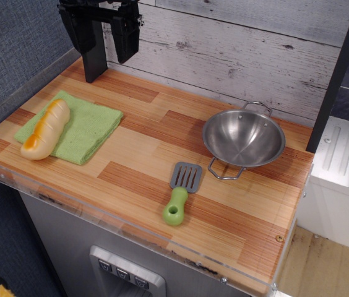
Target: Place the the green spatula at left to the silver vessel.
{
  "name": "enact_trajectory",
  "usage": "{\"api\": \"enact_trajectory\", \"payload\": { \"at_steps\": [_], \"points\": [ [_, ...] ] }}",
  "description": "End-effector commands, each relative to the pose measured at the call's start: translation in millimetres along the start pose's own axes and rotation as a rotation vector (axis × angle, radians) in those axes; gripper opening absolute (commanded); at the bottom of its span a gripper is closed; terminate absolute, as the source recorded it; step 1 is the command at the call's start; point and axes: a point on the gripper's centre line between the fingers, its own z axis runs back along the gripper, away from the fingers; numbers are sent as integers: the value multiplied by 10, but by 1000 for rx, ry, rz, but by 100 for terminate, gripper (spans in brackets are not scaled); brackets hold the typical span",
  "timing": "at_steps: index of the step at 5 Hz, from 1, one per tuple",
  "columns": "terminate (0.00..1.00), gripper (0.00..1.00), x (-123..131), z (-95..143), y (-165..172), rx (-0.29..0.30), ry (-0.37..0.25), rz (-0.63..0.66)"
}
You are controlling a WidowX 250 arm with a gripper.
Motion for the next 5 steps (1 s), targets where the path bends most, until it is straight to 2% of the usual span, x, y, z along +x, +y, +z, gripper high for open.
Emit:
{"api": "enact_trajectory", "payload": {
  "at_steps": [1, 3, 4, 5],
  "points": [
    [0, 100, 0, 0, 0, 0, 0, 0],
    [0, 100, -559, -210, -371, 9, -7, -29],
    [0, 100, -751, -336, -525, 15, -26, -1],
    [0, 100, -792, -634, -650, 29, 0, 40]
  ]
}}
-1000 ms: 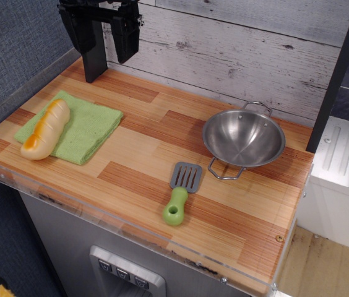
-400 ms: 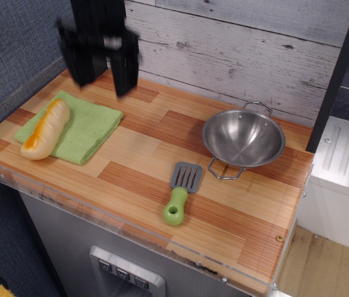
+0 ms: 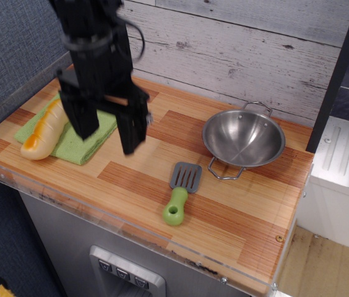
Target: Place the the green spatula at left to the silver vessel.
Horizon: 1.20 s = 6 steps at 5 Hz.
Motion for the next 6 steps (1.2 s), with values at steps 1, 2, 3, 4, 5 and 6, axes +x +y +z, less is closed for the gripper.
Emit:
{"api": "enact_trajectory", "payload": {
  "at_steps": [1, 2, 3, 4, 5, 6],
  "points": [
    [0, 100, -10, -441, -274, 39, 3, 11],
    [0, 100, -39, -603, -455, 35, 0, -35],
    [0, 100, -93, -657, -619, 49, 0, -86],
    [0, 100, -144, -792, -691, 52, 31, -112],
    [0, 100, -155, -987, -630, 62, 66, -110],
    [0, 0, -113, -1075, -570, 74, 74, -98]
  ]
}}
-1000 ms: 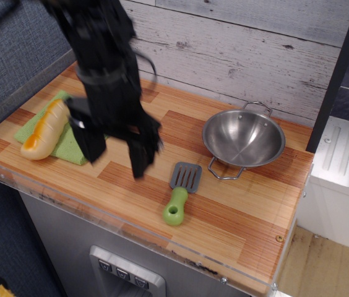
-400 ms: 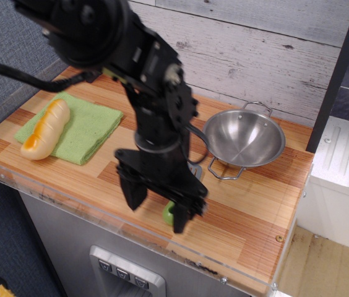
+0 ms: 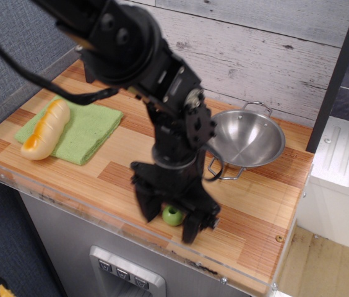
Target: Place the the green spatula at left to the silver vessel.
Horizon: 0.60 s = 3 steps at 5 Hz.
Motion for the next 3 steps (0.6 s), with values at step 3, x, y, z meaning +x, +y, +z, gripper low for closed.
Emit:
{"api": "enact_trajectory", "payload": {
  "at_steps": [3],
  "points": [
    [0, 0, 135, 541, 492, -35, -101, 33]
  ]
}}
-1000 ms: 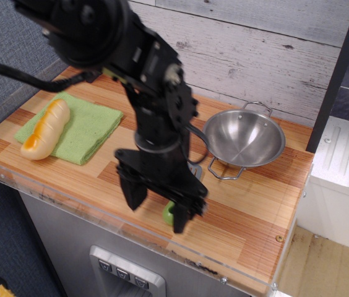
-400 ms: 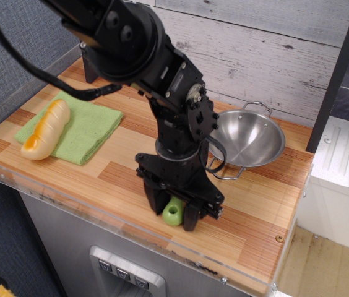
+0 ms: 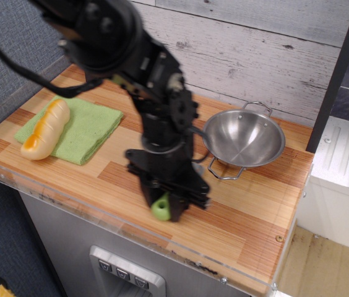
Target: Place the the green spatula at left to the silver vessel.
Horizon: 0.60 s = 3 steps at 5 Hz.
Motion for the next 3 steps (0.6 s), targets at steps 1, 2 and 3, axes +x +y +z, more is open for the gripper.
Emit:
{"api": "enact_trajectory", "payload": {
  "at_steps": [1, 2, 3],
  "points": [
    [0, 0, 479, 841, 551, -48, -153, 49],
    [0, 0, 886, 770, 737, -60, -151, 54],
    [0, 0, 1141, 440, 742, -28, -88, 8]
  ]
}}
